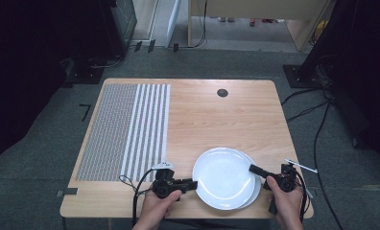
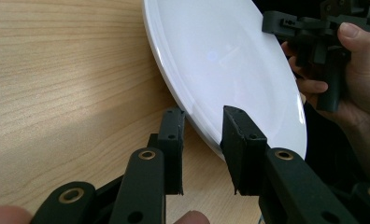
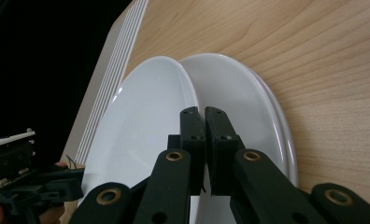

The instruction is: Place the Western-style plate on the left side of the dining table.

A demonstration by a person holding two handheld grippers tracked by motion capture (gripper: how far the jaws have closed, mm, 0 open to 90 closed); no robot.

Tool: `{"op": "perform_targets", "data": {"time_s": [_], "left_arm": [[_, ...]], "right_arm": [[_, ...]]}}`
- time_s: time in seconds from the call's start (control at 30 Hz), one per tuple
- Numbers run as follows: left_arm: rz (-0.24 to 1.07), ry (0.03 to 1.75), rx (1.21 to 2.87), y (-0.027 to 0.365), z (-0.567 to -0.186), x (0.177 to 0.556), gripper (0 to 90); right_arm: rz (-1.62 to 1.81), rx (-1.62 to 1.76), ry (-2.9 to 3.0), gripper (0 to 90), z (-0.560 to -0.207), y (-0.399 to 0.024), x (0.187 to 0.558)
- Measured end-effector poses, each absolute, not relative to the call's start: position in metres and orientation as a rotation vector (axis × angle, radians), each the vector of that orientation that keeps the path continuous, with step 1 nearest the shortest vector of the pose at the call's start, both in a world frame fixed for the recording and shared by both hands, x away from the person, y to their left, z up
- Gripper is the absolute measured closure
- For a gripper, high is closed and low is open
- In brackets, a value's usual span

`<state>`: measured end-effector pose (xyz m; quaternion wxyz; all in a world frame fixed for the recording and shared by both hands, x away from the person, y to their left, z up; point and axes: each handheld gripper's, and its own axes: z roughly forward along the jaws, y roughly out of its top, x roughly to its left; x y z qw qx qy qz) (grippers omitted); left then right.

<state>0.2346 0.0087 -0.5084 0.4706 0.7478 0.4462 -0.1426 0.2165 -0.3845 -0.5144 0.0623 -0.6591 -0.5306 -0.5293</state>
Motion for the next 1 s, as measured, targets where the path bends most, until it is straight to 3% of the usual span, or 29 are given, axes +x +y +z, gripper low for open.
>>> {"op": "perform_targets", "data": {"time_s": [1.0], "left_arm": [[-0.313, 1.121, 1.758, 0.022, -0.498, 0.237, 74.8]], "right_arm": [[-1.716, -1.926, -1.449, 89.1, -0.504, -0.378, 0.211]]}}
